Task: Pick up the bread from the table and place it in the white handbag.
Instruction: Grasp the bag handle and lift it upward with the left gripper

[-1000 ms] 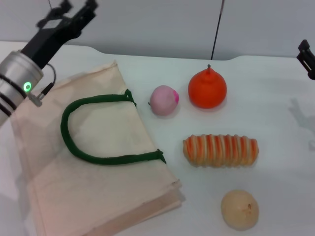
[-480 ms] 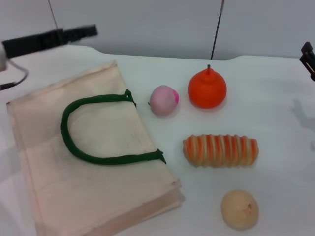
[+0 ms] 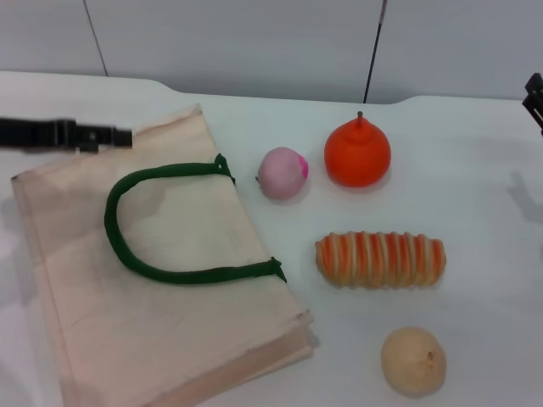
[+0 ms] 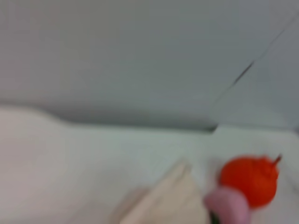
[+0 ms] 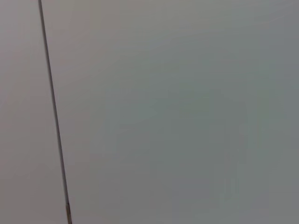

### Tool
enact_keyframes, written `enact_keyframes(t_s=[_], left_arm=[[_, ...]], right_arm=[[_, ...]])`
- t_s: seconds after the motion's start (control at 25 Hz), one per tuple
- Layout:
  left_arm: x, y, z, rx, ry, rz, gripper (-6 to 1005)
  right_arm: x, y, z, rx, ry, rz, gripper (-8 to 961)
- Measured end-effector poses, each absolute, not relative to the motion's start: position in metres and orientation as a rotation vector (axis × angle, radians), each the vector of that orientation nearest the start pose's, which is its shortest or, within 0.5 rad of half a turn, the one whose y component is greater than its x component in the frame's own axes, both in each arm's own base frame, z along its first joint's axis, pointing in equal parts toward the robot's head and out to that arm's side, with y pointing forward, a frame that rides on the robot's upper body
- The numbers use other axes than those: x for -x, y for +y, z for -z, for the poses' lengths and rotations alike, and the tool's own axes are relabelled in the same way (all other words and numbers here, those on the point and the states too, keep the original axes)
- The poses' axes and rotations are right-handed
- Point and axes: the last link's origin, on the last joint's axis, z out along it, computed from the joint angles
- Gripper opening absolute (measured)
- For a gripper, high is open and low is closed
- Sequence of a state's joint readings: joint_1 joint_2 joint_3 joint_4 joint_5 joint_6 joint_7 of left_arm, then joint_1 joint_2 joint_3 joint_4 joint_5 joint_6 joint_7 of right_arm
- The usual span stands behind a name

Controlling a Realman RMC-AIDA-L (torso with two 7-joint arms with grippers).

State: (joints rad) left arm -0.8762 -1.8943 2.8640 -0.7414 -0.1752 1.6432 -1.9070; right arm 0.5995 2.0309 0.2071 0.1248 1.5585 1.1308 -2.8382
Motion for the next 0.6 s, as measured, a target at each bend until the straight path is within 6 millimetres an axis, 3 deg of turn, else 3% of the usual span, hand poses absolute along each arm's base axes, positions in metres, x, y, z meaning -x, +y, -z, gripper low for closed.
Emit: enact_keyframes(t_s=[0.4, 0.6], left_arm=[[0.304, 0.381, -0.103, 2.242, -1.538, 0.378, 828], [0.308, 0.381, -0.088, 2.236, -1.584, 0.337, 802]], right_arm=[[-0.308, 0.377, -0.001, 1.587, 0.643, -0.816, 892], [-0.307, 0.377, 0.000, 1.588, 0.643, -0.816, 892]])
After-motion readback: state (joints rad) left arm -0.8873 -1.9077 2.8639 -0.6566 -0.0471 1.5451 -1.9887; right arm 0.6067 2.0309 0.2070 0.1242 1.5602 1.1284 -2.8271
